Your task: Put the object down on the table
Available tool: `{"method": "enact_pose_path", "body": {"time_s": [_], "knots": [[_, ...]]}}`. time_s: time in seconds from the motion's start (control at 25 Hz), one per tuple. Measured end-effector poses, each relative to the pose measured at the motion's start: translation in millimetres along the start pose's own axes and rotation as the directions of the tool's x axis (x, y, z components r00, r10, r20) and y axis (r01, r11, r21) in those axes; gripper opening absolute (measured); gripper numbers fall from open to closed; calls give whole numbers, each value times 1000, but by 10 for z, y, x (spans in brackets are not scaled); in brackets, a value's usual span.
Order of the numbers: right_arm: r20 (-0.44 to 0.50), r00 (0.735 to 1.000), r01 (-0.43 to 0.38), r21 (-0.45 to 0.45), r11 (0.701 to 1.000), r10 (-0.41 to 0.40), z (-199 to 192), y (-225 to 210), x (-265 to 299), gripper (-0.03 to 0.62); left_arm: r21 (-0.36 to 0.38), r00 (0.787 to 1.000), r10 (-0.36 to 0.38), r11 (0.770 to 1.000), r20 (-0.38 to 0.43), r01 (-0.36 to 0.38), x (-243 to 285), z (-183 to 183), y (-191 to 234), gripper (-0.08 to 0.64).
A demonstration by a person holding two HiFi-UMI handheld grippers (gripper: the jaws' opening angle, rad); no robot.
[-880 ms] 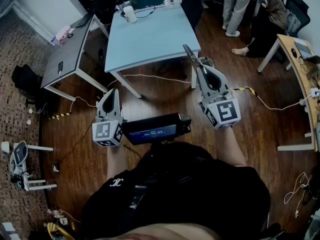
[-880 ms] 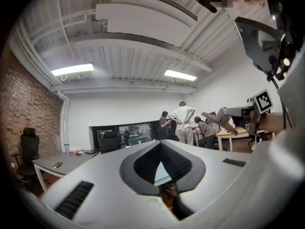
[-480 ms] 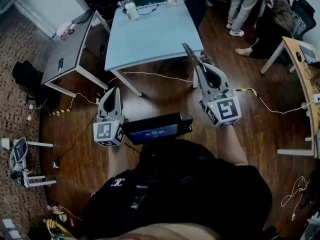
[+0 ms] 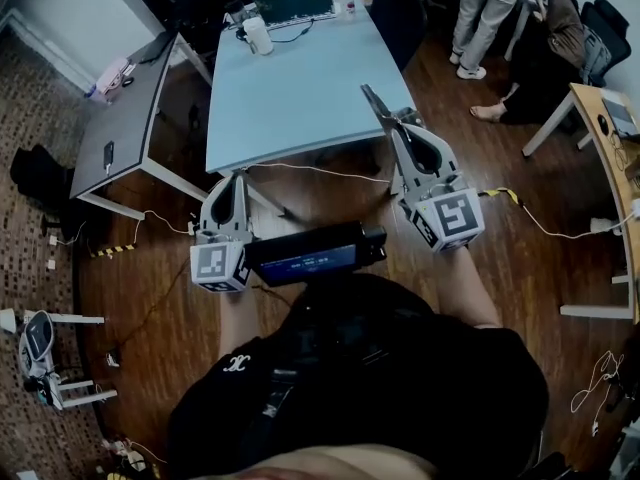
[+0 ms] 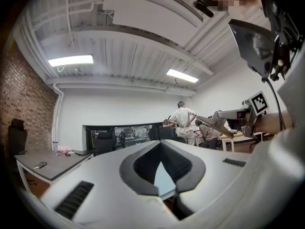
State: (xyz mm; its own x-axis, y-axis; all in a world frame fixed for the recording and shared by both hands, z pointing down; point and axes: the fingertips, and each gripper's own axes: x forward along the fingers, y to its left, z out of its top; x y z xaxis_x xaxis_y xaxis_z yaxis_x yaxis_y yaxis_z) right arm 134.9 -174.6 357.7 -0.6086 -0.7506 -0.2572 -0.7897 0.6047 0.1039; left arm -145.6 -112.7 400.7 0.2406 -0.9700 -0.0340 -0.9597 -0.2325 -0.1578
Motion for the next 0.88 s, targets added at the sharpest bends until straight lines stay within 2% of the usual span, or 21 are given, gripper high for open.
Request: {"method": "enact_pose_path", "body": {"time_s": [0.28, 0.44, 0.76, 0.88], "knots": [[-6, 999, 53, -31, 998, -53, -201, 4, 1244, 5, 20, 996, -89, 996, 26, 88, 994, 11, 1012, 5], [-7, 997, 79, -45, 996, -79, -290, 12, 1776, 5, 30, 993, -110, 994, 45, 108, 1396, 62, 1502, 5], [-57, 993, 98, -28, 995, -99, -612, -109, 2212, 5, 8, 991, -132, 991, 16, 132, 1843, -170, 1817, 5], [-113, 989, 98, -17, 995, -99, -842, -212, 2308, 5, 12, 992, -127, 992, 4, 127, 1924, -218, 1827, 5]]}}
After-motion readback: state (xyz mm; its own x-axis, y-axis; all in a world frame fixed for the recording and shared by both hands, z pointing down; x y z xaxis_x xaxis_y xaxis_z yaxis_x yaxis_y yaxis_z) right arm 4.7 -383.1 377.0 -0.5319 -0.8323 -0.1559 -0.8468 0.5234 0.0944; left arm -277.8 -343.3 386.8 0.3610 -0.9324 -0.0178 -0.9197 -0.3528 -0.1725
